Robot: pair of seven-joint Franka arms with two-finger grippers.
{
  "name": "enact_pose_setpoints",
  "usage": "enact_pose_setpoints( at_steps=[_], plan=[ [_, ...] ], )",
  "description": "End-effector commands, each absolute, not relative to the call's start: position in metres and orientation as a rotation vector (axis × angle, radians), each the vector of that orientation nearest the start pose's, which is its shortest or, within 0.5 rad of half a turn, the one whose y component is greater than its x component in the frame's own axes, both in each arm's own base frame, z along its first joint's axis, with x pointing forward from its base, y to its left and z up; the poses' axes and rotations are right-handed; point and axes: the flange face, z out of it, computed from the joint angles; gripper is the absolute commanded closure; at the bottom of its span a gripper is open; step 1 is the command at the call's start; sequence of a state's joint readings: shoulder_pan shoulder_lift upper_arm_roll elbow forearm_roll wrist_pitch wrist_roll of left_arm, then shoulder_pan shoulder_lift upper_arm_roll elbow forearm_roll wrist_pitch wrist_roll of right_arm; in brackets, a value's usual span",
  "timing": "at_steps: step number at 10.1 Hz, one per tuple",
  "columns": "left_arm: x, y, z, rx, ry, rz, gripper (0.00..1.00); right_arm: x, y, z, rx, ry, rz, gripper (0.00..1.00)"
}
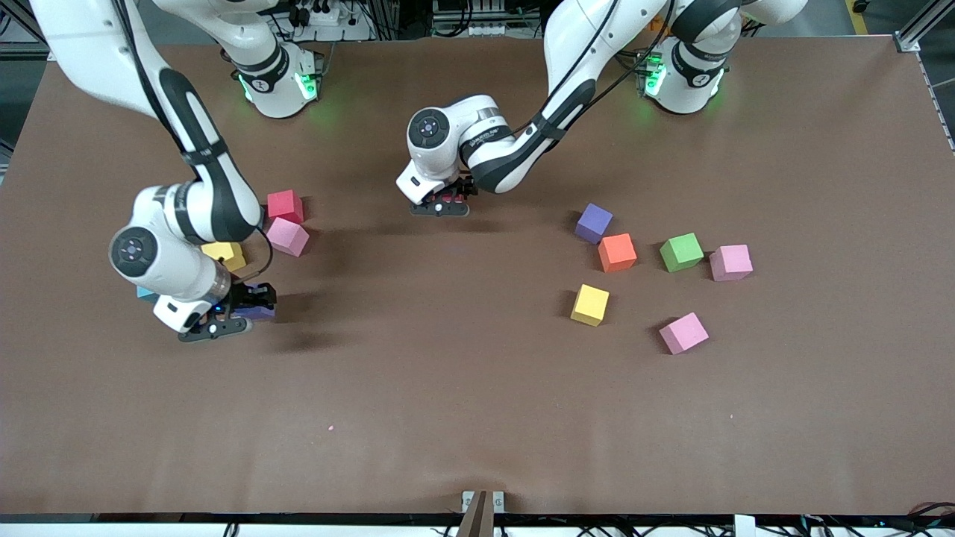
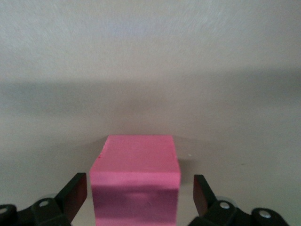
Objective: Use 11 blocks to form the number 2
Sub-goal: 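Carry the red cube mid-table while the right gripper grasps the blue cube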
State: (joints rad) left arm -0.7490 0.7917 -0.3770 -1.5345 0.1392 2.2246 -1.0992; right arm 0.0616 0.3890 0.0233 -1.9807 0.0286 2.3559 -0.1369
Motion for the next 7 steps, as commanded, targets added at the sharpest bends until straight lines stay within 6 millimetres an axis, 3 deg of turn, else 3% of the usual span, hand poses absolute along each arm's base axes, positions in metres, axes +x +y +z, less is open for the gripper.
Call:
enact_pose_setpoints(
  at_steps=[1,3,5,6,7],
  plan=[
    [0.37,-0.596,0.261,-3.162,-0.064,0.174,0.0,0.599,0.063,0.291,-3.087,-0.376,-0.008,0.57],
    [0.441,-0.546,0.276,-3.162,-0.23,0.13,0.0,0.591,0.083,0.323,-3.07,-0.464,-0.054,0.55],
    [0.519,-0.471,0.28,-3.137,-0.464,0.102,0.0,0.571,0.115,0.34,-3.047,-0.594,-0.06,0.55],
    [0.548,-0.437,0.28,-3.117,-0.529,0.072,0.0,0.554,0.139,0.341,-3.017,-0.737,-0.056,0.55],
    [0.57,-0.408,0.275,-3.081,-0.525,0.007,0.0,0.547,0.147,0.346,-2.984,-0.869,-0.052,0.55]
  ],
)
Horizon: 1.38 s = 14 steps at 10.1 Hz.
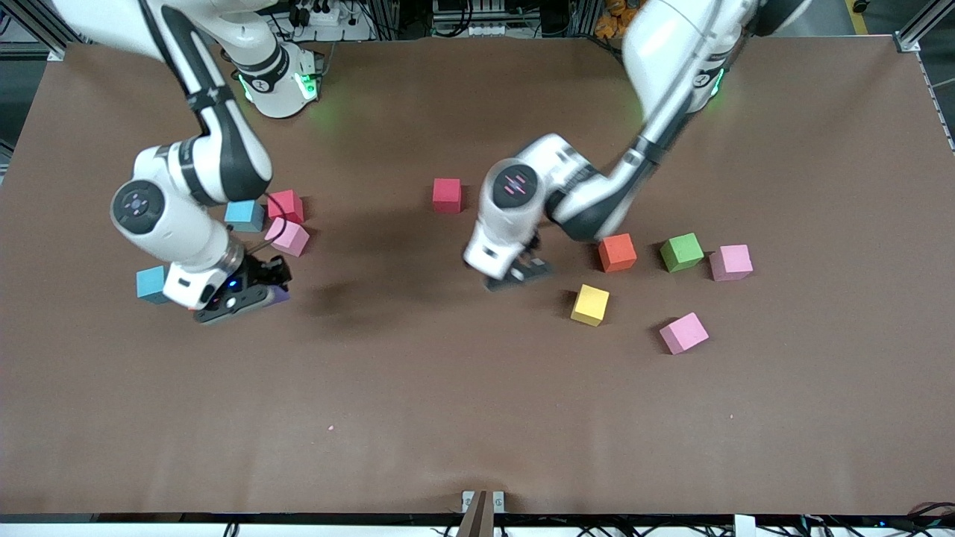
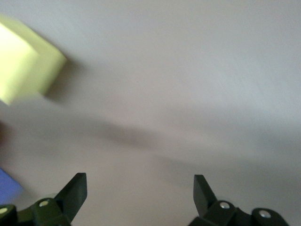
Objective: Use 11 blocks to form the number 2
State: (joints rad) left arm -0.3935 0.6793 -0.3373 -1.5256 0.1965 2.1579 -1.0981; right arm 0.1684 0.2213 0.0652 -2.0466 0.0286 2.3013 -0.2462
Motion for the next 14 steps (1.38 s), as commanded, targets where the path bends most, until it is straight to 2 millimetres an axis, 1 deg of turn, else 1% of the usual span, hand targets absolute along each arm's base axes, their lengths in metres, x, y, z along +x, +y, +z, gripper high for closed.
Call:
enact_pose_setpoints(
  at_steps=[1,2,3,4,5,7,8,9,10,11,12,13,14],
  plan=[
    [0.583,-0.388,0.265,-3.053,-0.499,-0.02,0.0,0.537,0.146,0.339,-2.909,-1.09,-0.016,0.55],
    [0.585,-0.379,0.254,-3.054,-0.422,0.007,0.0,0.533,0.146,0.33,-2.792,-1.356,0.007,0.55],
    [0.59,-0.367,0.239,-3.051,-0.375,0.041,0.0,0.514,0.147,0.311,-2.715,-1.448,0.056,0.55],
    [0.594,-0.36,0.231,-3.045,-0.371,0.057,0.0,0.497,0.159,0.309,-2.671,-1.518,0.045,0.55],
    [0.596,-0.355,0.23,-3.042,-0.364,0.051,0.0,0.484,0.185,0.313,-2.601,-1.642,0.012,0.55],
    [0.608,-0.331,0.231,-3.05,-0.123,0.049,0.0,0.459,0.24,0.305,-2.489,-1.806,-0.038,0.55],
    [0.609,-0.328,0.232,-3.051,-0.089,0.051,0.0,0.447,0.268,0.298,-2.418,-1.901,-0.104,0.55],
    [0.611,-0.327,0.233,-3.054,-0.036,0.049,0.0,0.435,0.291,0.289,-2.337,-1.99,-0.143,0.55],
    [0.615,-0.32,0.235,-3.056,0.051,0.049,0.0,0.424,0.302,0.281,-2.295,-2.031,-0.123,0.55],
    [0.615,-0.316,0.238,-3.058,0.17,0.057,0.0,0.418,0.304,0.275,-2.243,-2.087,-0.104,0.55],
    [0.604,-0.319,0.231,-3.048,0.26,0.099,0.0,0.414,0.305,0.266,-2.165,-2.16,-0.083,0.55],
    [0.586,-0.316,0.225,-3.03,0.312,0.124,0.0,0.413,0.305,0.257,-2.132,-2.182,-0.06,0.55],
    [0.589,-0.307,0.219,-3.054,0.306,0.086,0.0,0.407,0.311,0.248,-2.107,-2.192,-0.048,0.55]
  ],
)
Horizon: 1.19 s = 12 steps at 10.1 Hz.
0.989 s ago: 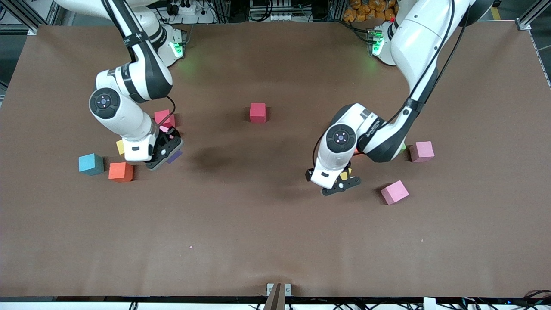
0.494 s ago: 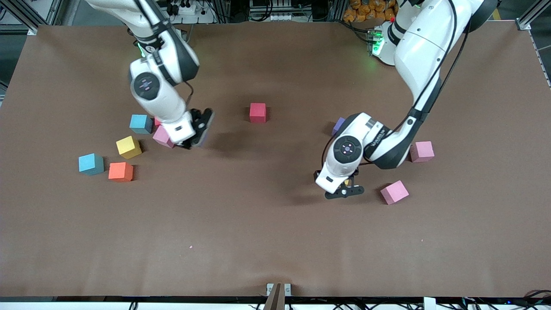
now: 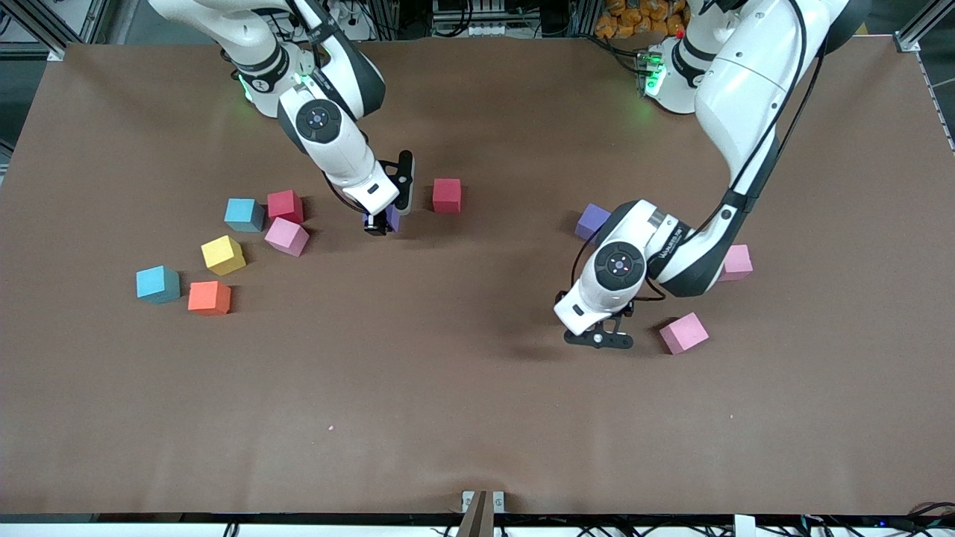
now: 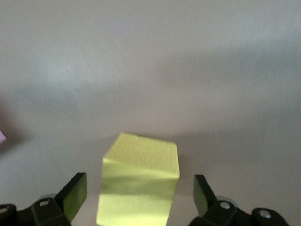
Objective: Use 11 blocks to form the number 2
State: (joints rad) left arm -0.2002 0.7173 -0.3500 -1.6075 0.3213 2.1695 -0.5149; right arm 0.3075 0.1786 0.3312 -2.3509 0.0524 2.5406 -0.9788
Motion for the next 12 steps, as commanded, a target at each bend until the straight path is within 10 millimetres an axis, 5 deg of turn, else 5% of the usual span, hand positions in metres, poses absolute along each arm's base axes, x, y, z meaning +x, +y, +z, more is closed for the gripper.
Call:
enact_pose_setpoints(
  at_steps=[1,5,10,11,12],
  plan=[
    [0.587,-0.306,0.216,-3.068,0.311,0.067,0.0,0.398,0.326,0.239,-2.068,-2.214,-0.066,0.57],
    [0.594,-0.292,0.213,-3.066,0.383,0.068,0.0,0.377,0.346,0.21,-2.005,-2.244,-0.081,0.58],
    [0.595,-0.294,0.211,-3.078,0.38,0.058,0.0,0.362,0.348,0.192,-1.984,-2.251,-0.072,0.58],
    [0.594,-0.295,0.208,-3.081,0.356,0.064,0.12,0.359,0.349,0.189,-1.977,-2.253,-0.061,0.58],
    [0.594,-0.294,0.207,-3.082,0.346,0.068,0.51,0.356,0.351,0.185,-1.968,-2.255,-0.05,0.59]
  ],
)
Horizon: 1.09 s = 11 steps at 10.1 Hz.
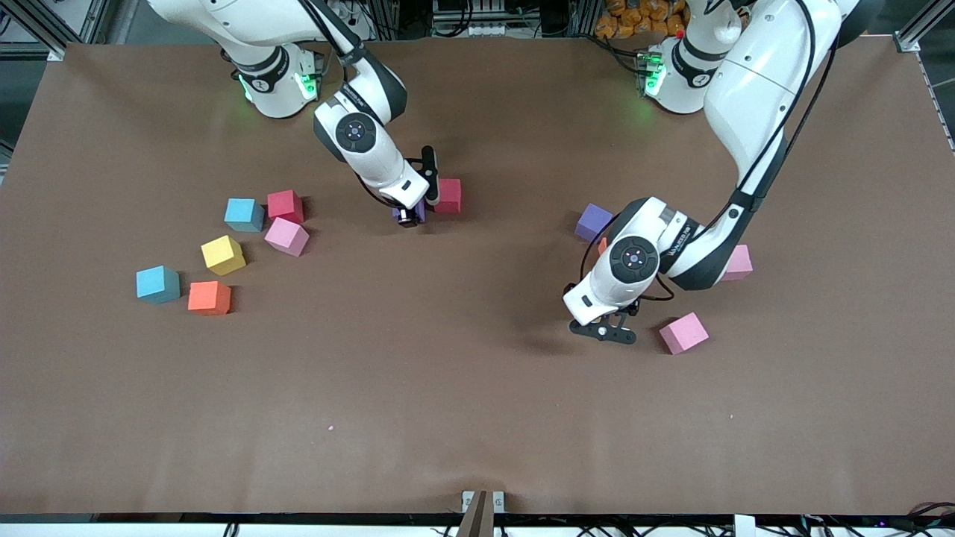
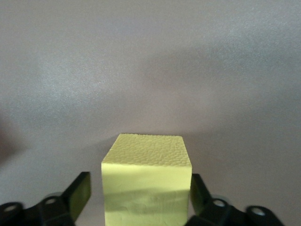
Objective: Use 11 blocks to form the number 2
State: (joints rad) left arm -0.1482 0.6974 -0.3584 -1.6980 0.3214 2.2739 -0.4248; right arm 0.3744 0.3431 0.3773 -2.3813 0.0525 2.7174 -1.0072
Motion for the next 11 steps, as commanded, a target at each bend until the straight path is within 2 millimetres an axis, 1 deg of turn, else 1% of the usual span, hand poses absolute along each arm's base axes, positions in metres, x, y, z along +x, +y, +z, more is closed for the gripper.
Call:
enact_pose_setpoints(
  at_steps=[1,2,3,4,6,7,8,9,11],
  plan=[
    [0.594,-0.295,0.207,-3.083,0.341,0.068,0.73,0.354,0.352,0.183,2.165,2.479,0.051,0.6],
    [0.593,-0.296,0.207,-3.086,0.309,0.07,0.76,0.351,0.355,0.183,2.161,2.489,0.047,0.61],
    [0.592,-0.297,0.208,-3.088,0.26,0.067,0.76,0.349,0.356,0.182,2.164,2.488,0.042,0.61],
    [0.591,-0.299,0.209,-3.092,0.199,0.066,0.76,0.348,0.356,0.181,2.171,2.485,0.034,0.61],
    [0.591,-0.303,0.217,-3.099,0.039,0.052,0.76,0.346,0.357,0.181,2.191,2.47,0.022,0.62],
    [0.587,-0.313,0.225,-3.114,-0.11,0.047,0.76,0.346,0.358,0.181,2.213,2.45,0.017,0.63],
    [0.591,-0.316,0.231,-3.111,-0.269,0.028,0.76,0.34,0.365,0.184,2.235,2.435,0.021,0.64],
    [0.594,-0.317,0.237,-3.105,-0.391,0.011,0.76,0.336,0.369,0.185,2.266,2.412,0.015,0.64],
    [0.595,-0.32,0.258,-3.081,-0.613,-0.036,0.76,0.335,0.369,0.184,2.278,2.402,0.009,0.64]
  ],
)
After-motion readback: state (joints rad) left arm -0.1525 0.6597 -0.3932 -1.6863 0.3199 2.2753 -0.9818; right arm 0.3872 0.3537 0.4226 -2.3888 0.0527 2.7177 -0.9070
